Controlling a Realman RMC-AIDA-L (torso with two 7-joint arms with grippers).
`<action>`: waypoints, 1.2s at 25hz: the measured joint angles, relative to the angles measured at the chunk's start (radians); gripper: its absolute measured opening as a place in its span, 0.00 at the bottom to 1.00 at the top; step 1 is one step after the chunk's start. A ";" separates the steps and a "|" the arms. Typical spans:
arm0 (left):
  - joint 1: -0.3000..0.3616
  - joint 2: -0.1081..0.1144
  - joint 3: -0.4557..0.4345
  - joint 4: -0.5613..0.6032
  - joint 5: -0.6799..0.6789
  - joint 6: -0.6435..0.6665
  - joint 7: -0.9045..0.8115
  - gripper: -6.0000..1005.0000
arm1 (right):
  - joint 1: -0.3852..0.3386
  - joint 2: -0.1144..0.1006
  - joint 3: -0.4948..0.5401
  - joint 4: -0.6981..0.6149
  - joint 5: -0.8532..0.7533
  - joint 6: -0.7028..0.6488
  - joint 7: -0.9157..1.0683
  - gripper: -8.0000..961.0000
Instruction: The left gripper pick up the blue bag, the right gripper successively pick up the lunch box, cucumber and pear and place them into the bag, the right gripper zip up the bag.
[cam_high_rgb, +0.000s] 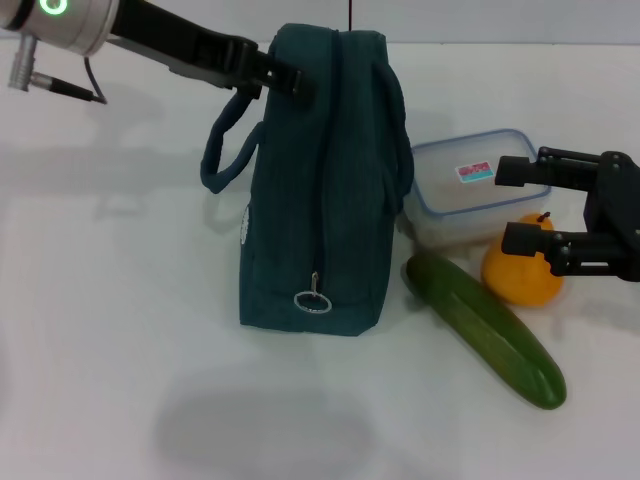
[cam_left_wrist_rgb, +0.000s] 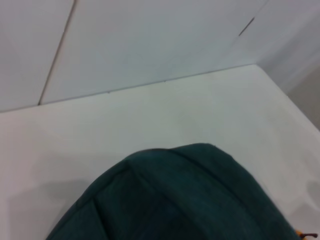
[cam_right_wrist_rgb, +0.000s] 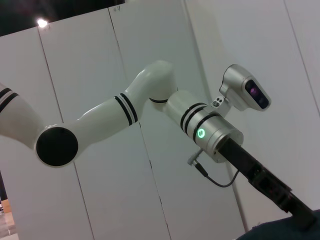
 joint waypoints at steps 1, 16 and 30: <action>-0.003 0.000 0.000 -0.008 0.004 -0.001 0.000 0.87 | 0.000 0.001 0.000 0.000 -0.001 0.001 -0.002 0.80; -0.005 -0.004 -0.001 -0.027 0.016 -0.028 0.063 0.61 | -0.082 0.045 0.161 0.019 0.006 0.088 -0.017 0.80; 0.000 -0.015 -0.003 -0.042 0.017 -0.028 0.070 0.22 | -0.131 0.104 0.485 0.383 0.274 0.460 -0.011 0.80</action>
